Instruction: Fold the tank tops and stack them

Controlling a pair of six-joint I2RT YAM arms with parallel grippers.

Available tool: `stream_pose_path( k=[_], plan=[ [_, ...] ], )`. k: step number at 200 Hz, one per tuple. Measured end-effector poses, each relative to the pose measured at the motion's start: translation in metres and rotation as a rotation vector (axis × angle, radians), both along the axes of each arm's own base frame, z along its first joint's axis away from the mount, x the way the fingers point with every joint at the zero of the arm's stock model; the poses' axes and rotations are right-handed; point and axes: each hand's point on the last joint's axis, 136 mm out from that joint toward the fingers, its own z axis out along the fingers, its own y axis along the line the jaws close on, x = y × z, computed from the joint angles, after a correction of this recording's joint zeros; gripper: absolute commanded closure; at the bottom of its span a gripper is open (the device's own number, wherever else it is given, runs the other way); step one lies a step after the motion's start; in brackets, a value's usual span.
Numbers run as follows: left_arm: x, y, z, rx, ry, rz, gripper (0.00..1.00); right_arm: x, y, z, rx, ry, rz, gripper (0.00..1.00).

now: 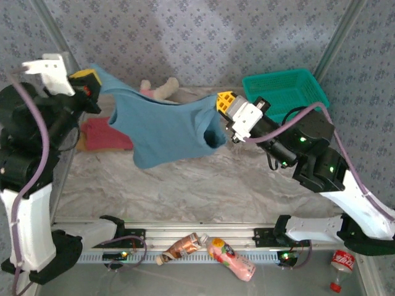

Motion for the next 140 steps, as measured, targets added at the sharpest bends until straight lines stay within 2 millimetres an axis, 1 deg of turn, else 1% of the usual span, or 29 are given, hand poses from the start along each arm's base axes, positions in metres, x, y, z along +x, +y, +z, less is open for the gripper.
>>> stream_pose_path(
  k=[15, 30, 41, 49, 61, 64, 68, 80, 86, 89, 92, 97, 98, 103, 104, 105, 108, 111, 115, 118, 119, 121, 123, 124, 130, 131, 132, 136, 140],
  plan=[
    [-0.011, 0.008, 0.017, 0.011, -0.057, 0.025, 1.0, -0.002, -0.001, 0.008, -0.018, -0.044, -0.012, 1.0],
    [-0.011, 0.009, 0.026, 0.02, -0.086, 0.033, 1.0, 0.007, -0.004, 0.005, -0.057, -0.067, -0.056, 1.0],
    [0.001, 0.005, 0.022, 0.03, -0.074, 0.032, 1.0, 0.023, -0.01, -0.004, -0.083, -0.058, -0.102, 1.0],
    [0.016, -0.001, 0.014, 0.038, -0.055, 0.025, 1.0, 0.039, -0.017, -0.015, -0.105, -0.038, -0.149, 1.0],
    [0.048, -0.014, -0.009, 0.058, 0.006, 0.008, 1.0, 0.067, -0.032, -0.038, -0.133, 0.019, -0.222, 1.0],
    [0.06, -0.019, -0.019, 0.067, 0.033, 0.001, 1.0, 0.075, -0.036, -0.046, -0.137, 0.043, -0.244, 1.0],
    [0.071, -0.024, -0.028, 0.073, 0.054, -0.006, 1.0, 0.083, -0.04, -0.055, -0.147, 0.061, -0.26, 1.0],
    [0.114, -0.044, -0.071, 0.099, 0.155, -0.041, 1.0, 0.107, -0.054, -0.087, -0.156, 0.15, -0.307, 1.0],
    [0.131, -0.053, -0.089, 0.105, 0.194, -0.059, 1.0, 0.117, -0.06, -0.104, -0.158, 0.2, -0.325, 1.0],
    [0.141, -0.058, -0.102, 0.11, 0.22, -0.069, 1.0, 0.122, -0.063, -0.114, -0.16, 0.228, -0.328, 1.0],
    [0.155, -0.065, -0.119, 0.117, 0.256, -0.08, 1.0, 0.128, -0.066, -0.124, -0.156, 0.257, -0.338, 1.0],
    [0.169, -0.073, -0.14, 0.124, 0.3, -0.096, 1.0, 0.135, -0.071, -0.14, -0.157, 0.302, -0.345, 1.0],
    [0.174, -0.075, -0.149, 0.127, 0.318, -0.1, 1.0, 0.136, -0.072, -0.143, -0.156, 0.31, -0.347, 1.0],
    [0.188, -0.083, -0.173, 0.138, 0.367, -0.114, 1.0, 0.143, -0.077, -0.159, -0.153, 0.353, -0.356, 1.0],
    [0.19, -0.085, -0.177, 0.139, 0.376, -0.116, 1.0, 0.145, -0.079, -0.165, -0.152, 0.37, -0.359, 1.0],
    [0.194, -0.087, -0.186, 0.143, 0.393, -0.121, 1.0, 0.146, -0.08, -0.167, -0.151, 0.377, -0.361, 1.0],
    [0.201, -0.092, -0.199, 0.147, 0.419, -0.129, 1.0, 0.15, -0.083, -0.176, -0.148, 0.403, -0.366, 1.0],
    [0.21, -0.097, -0.219, 0.152, 0.458, -0.139, 1.0, 0.155, -0.086, -0.189, -0.145, 0.439, -0.373, 1.0],
    [0.217, -0.102, -0.235, 0.158, 0.491, -0.148, 1.0, 0.159, -0.089, -0.201, -0.139, 0.469, -0.376, 1.0],
    [0.224, -0.108, -0.254, 0.165, 0.527, -0.158, 1.0, 0.163, -0.091, -0.212, -0.138, 0.498, -0.382, 1.0],
    [0.225, -0.109, -0.258, 0.166, 0.535, -0.16, 1.0, 0.166, -0.093, -0.218, -0.137, 0.515, -0.386, 1.0],
    [0.228, -0.113, -0.268, 0.17, 0.552, -0.168, 1.0, 0.167, -0.094, -0.223, -0.135, 0.526, -0.389, 1.0],
    [0.23, -0.115, -0.274, 0.173, 0.564, -0.172, 1.0, 0.17, -0.095, -0.23, -0.134, 0.545, -0.391, 1.0],
    [0.233, -0.117, -0.282, 0.177, 0.579, -0.173, 1.0, 0.172, -0.096, -0.236, -0.134, 0.56, -0.395, 1.0],
    [0.241, -0.125, -0.306, 0.19, 0.62, -0.185, 1.0, 0.18, -0.1, -0.257, -0.132, 0.613, -0.408, 0.99],
    [0.242, -0.126, -0.31, 0.191, 0.624, -0.185, 1.0, 0.181, -0.101, -0.26, -0.133, 0.62, -0.409, 0.99],
    [0.245, -0.129, -0.317, 0.196, 0.637, -0.188, 1.0, 0.184, -0.102, -0.266, -0.133, 0.634, -0.414, 0.98],
    [0.249, -0.134, -0.331, 0.202, 0.658, -0.196, 1.0, 0.189, -0.104, -0.277, -0.128, 0.661, -0.423, 0.97],
    [0.254, -0.14, -0.349, 0.213, 0.688, -0.204, 0.99, 0.196, -0.106, -0.293, -0.128, 0.7, -0.436, 0.94]
  ],
)
